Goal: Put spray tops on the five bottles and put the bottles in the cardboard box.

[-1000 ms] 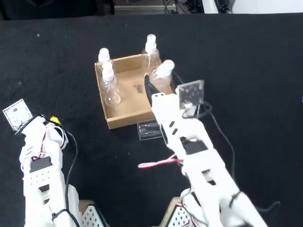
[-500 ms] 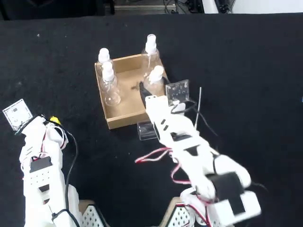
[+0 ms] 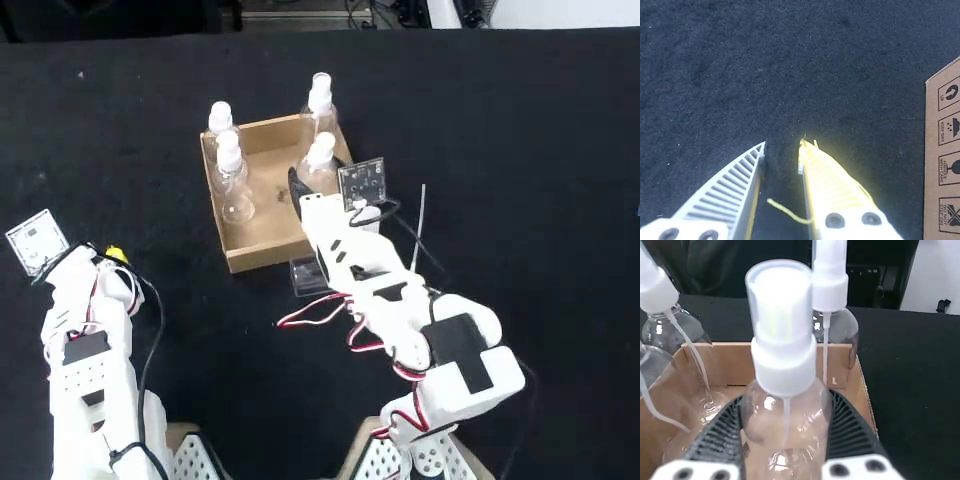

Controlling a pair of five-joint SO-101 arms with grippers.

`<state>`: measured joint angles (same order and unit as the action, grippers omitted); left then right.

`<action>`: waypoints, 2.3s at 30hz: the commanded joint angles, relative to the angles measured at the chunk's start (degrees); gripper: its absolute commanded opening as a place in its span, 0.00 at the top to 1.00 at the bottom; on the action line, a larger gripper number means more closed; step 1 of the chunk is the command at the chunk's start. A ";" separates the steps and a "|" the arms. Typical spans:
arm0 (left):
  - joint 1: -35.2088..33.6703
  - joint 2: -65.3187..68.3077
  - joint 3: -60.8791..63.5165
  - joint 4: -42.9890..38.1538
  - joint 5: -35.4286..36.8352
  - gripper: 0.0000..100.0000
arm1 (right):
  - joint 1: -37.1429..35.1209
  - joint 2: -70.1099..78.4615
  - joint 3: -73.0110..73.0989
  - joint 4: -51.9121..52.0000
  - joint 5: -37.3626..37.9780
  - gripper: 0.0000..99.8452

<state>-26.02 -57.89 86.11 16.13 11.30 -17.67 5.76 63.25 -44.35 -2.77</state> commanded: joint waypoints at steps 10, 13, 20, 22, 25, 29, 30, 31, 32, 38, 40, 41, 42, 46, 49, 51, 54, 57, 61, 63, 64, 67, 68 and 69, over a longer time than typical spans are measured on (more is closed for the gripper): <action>-0.22 -0.88 -0.92 -1.41 -0.44 0.91 | -2.46 -0.04 -2.68 -1.41 0.26 0.86; -0.22 -0.88 -0.92 -1.41 -0.44 0.91 | -3.69 -0.04 -2.68 -1.41 0.26 0.85; -0.22 -0.88 -0.92 -1.41 -0.44 0.91 | -3.60 -0.04 -2.77 -1.49 0.26 0.90; -0.22 -0.88 -0.92 -1.41 -0.44 0.91 | -3.60 -0.04 -2.77 -1.49 0.26 0.87; -0.22 -0.88 -0.92 -1.41 -0.44 0.91 | -3.87 -0.04 -2.51 -1.49 0.26 0.81; -0.22 -0.88 -0.92 -1.41 -0.44 0.91 | -4.40 -0.04 -2.42 -1.41 0.26 0.77; -0.22 -0.88 -0.92 -1.41 -0.44 0.91 | -4.48 -0.04 -2.42 -1.41 0.26 0.78; -0.22 -0.88 -0.92 -1.41 -0.44 0.91 | -4.48 -0.04 -2.42 -1.41 0.26 0.78; -0.22 -0.88 -0.92 -1.41 -0.44 0.91 | -4.48 -0.04 -2.42 -1.41 0.26 0.78; -0.22 -0.88 -0.92 -1.41 -0.44 0.91 | -4.48 -0.04 -2.42 -1.41 0.26 0.78; -0.22 -0.88 -0.92 -1.41 -0.44 0.91 | -4.48 -0.04 -2.42 -1.41 0.26 0.77; -0.22 -0.88 -0.92 -1.41 -0.44 0.91 | -4.48 -0.04 -2.42 -1.41 0.26 0.77; -0.22 -0.88 -0.92 -1.41 -0.44 0.91 | -4.48 -0.04 -2.42 -1.49 0.26 0.77; -0.22 -0.88 -0.92 -1.41 -0.44 0.91 | -4.13 -3.21 -1.54 -1.49 0.26 0.77; -0.22 -0.88 -0.92 -1.41 -0.44 0.91 | -4.31 -6.99 0.48 -1.41 0.26 0.77; -0.22 -0.88 -1.01 -1.41 -0.44 0.91 | -4.31 -8.31 1.01 -0.35 0.26 0.77; -0.22 -0.88 -1.01 -1.41 -0.44 0.91 | -4.13 -8.31 -0.22 2.90 0.26 0.77; -0.22 -0.88 -0.92 -1.41 -0.44 0.91 | -4.13 -8.57 -0.57 3.78 0.26 0.77; -0.22 -0.88 -1.10 -1.41 -0.44 0.91 | -4.04 -9.98 -0.40 4.13 0.26 0.77; -0.22 -0.88 -1.10 -1.41 -0.44 0.91 | -4.04 -12.18 0.92 4.22 0.18 0.77; -0.22 -0.88 -1.10 -1.41 -0.44 0.91 | -4.04 -13.76 1.80 4.22 0.18 0.77; -0.22 -0.88 -1.10 -1.41 -0.44 0.91 | -4.13 -18.15 4.26 4.31 0.00 0.77; -0.22 -0.88 -1.10 -1.41 -0.44 0.91 | -4.13 -19.38 4.88 4.31 0.00 0.77; -0.13 -0.88 -1.10 -1.41 -0.44 0.91 | -4.22 -20.35 5.41 5.01 0.00 0.77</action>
<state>-26.02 -57.89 86.11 16.13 11.30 -21.27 -9.10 68.26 -40.31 -2.77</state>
